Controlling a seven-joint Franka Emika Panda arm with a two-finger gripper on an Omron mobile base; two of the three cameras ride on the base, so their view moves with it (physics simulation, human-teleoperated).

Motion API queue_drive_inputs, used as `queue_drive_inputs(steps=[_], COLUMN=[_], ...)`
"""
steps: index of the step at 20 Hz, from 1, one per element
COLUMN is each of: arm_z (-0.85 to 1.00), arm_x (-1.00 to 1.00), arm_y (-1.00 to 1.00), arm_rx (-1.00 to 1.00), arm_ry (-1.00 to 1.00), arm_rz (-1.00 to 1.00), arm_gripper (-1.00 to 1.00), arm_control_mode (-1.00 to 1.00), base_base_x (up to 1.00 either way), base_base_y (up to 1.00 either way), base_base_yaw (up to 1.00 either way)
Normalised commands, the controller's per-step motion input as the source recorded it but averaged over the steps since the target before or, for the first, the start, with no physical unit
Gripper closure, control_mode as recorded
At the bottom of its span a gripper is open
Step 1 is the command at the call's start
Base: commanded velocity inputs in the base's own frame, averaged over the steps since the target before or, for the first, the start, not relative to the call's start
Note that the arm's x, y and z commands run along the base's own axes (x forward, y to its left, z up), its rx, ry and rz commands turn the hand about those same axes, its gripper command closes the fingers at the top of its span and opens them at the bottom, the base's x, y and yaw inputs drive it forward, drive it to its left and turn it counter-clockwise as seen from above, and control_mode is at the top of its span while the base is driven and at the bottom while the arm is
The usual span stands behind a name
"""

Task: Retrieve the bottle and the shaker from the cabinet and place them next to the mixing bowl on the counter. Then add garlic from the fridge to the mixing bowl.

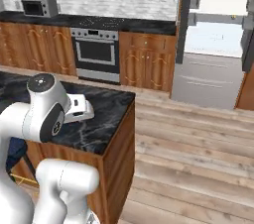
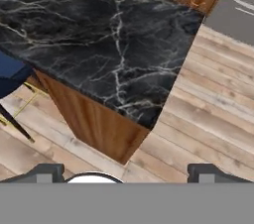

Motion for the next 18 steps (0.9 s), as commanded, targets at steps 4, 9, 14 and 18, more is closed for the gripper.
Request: queue_drive_inputs(steps=[4, 9, 14, 18], arm_z=[0.0, 0.0, 0.0, 0.0], arm_x=[0.0, 0.0, 0.0, 0.0], arm_y=[0.0, 0.0, 0.0, 0.0], arm_rx=[0.0, 0.0, 0.0, 0.0], arm_ry=[0.0, 0.0, 0.0, 0.0], arm_rz=[0.0, 0.0, 0.0, 0.0], arm_gripper=[-1.0, -1.0, -1.0, -1.0], arm_control_mode=[1.0, 1.0, 1.0, 1.0], base_base_x=[0.14, 0.54, 0.87, 0.81], base_base_y=[-0.92, -0.76, -0.35, -0.1], base_base_yaw=[-0.35, -0.28, -0.14, -0.16])
